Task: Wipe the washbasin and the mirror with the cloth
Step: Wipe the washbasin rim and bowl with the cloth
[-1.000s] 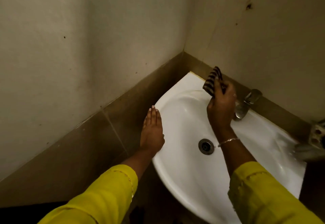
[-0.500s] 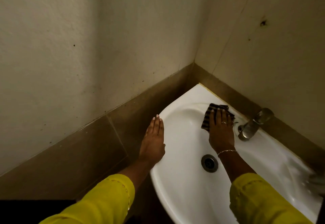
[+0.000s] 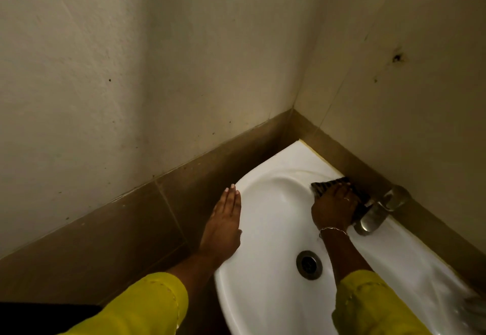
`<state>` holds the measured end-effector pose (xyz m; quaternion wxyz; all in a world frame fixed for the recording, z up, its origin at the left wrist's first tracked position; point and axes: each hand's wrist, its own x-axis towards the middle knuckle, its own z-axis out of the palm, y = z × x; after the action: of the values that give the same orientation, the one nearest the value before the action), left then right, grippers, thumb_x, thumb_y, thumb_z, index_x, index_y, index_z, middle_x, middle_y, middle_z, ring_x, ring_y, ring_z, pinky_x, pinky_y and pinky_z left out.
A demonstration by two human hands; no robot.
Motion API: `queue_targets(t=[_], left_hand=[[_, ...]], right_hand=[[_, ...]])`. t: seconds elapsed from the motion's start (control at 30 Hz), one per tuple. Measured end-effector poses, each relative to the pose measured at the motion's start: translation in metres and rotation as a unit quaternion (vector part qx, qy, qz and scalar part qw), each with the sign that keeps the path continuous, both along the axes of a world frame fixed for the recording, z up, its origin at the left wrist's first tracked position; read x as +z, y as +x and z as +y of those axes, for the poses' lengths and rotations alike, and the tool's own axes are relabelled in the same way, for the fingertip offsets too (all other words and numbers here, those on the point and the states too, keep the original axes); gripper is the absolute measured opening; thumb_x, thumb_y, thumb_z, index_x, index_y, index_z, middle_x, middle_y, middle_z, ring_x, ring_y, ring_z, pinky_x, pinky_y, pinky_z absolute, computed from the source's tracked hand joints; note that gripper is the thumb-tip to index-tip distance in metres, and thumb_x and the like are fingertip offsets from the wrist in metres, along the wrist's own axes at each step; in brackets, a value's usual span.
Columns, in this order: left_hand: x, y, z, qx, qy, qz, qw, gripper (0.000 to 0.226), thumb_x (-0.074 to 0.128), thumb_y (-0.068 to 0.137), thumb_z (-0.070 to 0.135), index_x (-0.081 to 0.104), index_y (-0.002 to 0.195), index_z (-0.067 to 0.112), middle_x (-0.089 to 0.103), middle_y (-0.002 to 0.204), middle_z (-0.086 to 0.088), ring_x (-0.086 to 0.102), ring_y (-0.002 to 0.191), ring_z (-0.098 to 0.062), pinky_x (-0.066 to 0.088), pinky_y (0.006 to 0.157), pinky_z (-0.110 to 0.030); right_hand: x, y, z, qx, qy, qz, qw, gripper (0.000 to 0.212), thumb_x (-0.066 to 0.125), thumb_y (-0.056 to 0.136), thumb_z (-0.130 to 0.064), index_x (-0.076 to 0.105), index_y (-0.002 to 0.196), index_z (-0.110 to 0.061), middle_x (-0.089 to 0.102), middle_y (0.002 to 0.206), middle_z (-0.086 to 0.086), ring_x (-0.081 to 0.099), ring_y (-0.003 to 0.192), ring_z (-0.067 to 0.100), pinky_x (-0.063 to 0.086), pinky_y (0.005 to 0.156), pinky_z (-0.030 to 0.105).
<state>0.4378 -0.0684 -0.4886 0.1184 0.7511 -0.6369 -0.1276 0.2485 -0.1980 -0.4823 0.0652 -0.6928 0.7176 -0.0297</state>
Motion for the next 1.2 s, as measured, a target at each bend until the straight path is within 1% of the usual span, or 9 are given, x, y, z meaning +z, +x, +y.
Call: queue_targets(t=[0.1,0.17,0.27,0.47,0.6,0.73,0.9,1.1,1.2], left_hand=[[-0.002,-0.001,0.0,0.001,0.002,-0.006,1.0,0.086,0.048,0.091,0.024,-0.027,0.131,0.013,-0.033,0.14,-0.003,-0.018,0.141,-0.022,-0.008,0.112,-0.027],[-0.003,-0.001,0.0,0.001,0.003,-0.008,1.0,0.086,0.048,0.091,0.024,-0.028,0.13,0.014,-0.033,0.14,-0.003,-0.019,0.141,-0.022,-0.01,0.111,-0.026],[-0.001,0.0,0.0,-0.003,0.003,-0.008,1.0,0.086,0.049,0.091,0.023,-0.027,0.13,0.014,-0.032,0.14,-0.003,-0.023,0.137,-0.018,-0.01,0.11,-0.026],[-0.001,-0.001,-0.001,-0.005,0.011,-0.014,1.0,0.086,0.049,0.091,0.023,-0.027,0.131,0.013,-0.033,0.139,-0.003,-0.023,0.135,-0.016,-0.009,0.112,-0.027],[-0.001,-0.001,-0.003,-0.004,0.013,-0.014,1.0,0.087,0.05,0.09,0.023,-0.026,0.131,0.013,-0.032,0.14,-0.003,-0.026,0.132,-0.014,-0.009,0.112,-0.026],[-0.001,-0.001,-0.002,-0.002,0.018,-0.011,1.0,0.086,0.049,0.091,0.024,-0.026,0.131,0.014,-0.032,0.141,-0.002,-0.027,0.132,-0.014,-0.009,0.111,-0.025],[0.0,0.0,-0.002,-0.001,0.018,-0.01,1.0,0.086,0.049,0.091,0.023,-0.026,0.132,0.014,-0.032,0.14,-0.002,-0.028,0.131,-0.013,-0.01,0.111,-0.024],[0.002,-0.001,-0.002,0.0,0.013,-0.004,1.0,0.085,0.049,0.091,0.022,-0.025,0.132,0.015,-0.032,0.14,-0.002,-0.029,0.129,-0.014,-0.011,0.11,-0.023],[0.001,-0.001,-0.001,0.003,0.016,-0.007,1.0,0.085,0.049,0.091,0.022,-0.026,0.131,0.015,-0.032,0.14,0.0,-0.029,0.129,-0.013,-0.012,0.109,-0.023]], right_hand=[[-0.001,0.009,-0.013,-0.011,-0.001,-0.043,0.999,0.065,0.076,0.068,-0.01,0.046,0.115,0.024,0.047,0.118,0.048,0.051,0.104,0.06,0.039,0.089,0.065],[-0.007,0.006,-0.02,0.028,-0.004,-0.01,1.0,0.061,0.07,0.076,-0.019,0.048,0.116,0.021,0.049,0.12,0.044,0.052,0.107,0.057,0.041,0.089,0.063],[-0.017,-0.012,-0.019,0.073,-0.027,0.06,0.995,0.067,0.027,0.094,-0.044,0.051,0.118,0.014,0.054,0.121,0.036,0.056,0.108,0.05,0.045,0.088,0.059],[-0.006,0.004,-0.006,-0.043,-0.043,-0.021,0.998,0.067,0.058,0.087,-0.034,0.038,0.131,0.011,0.038,0.133,0.04,0.038,0.122,0.056,0.024,0.099,0.069],[-0.006,0.018,-0.026,0.005,-0.006,-0.001,1.0,0.065,0.044,0.087,-0.046,0.049,0.122,0.009,0.05,0.125,0.037,0.051,0.113,0.051,0.035,0.089,0.07],[-0.006,0.027,-0.041,0.07,-0.011,-0.006,0.997,0.067,0.035,0.083,-0.048,0.053,0.122,0.004,0.05,0.128,0.034,0.049,0.117,0.048,0.032,0.095,0.066],[-0.008,0.03,-0.064,0.137,-0.013,0.009,0.99,0.071,0.025,0.086,-0.053,0.06,0.115,0.001,0.058,0.12,0.03,0.058,0.108,0.044,0.039,0.089,0.064],[0.001,0.041,-0.082,0.197,-0.048,-0.018,0.979,0.099,0.0,0.066,-0.064,0.033,0.141,-0.007,0.025,0.151,0.021,0.023,0.139,0.036,0.012,0.11,0.053],[0.008,0.051,-0.093,0.198,0.01,0.0,0.98,0.085,0.008,0.08,-0.066,0.016,0.147,-0.014,0.007,0.156,0.013,0.007,0.144,0.028,0.006,0.114,0.049]])
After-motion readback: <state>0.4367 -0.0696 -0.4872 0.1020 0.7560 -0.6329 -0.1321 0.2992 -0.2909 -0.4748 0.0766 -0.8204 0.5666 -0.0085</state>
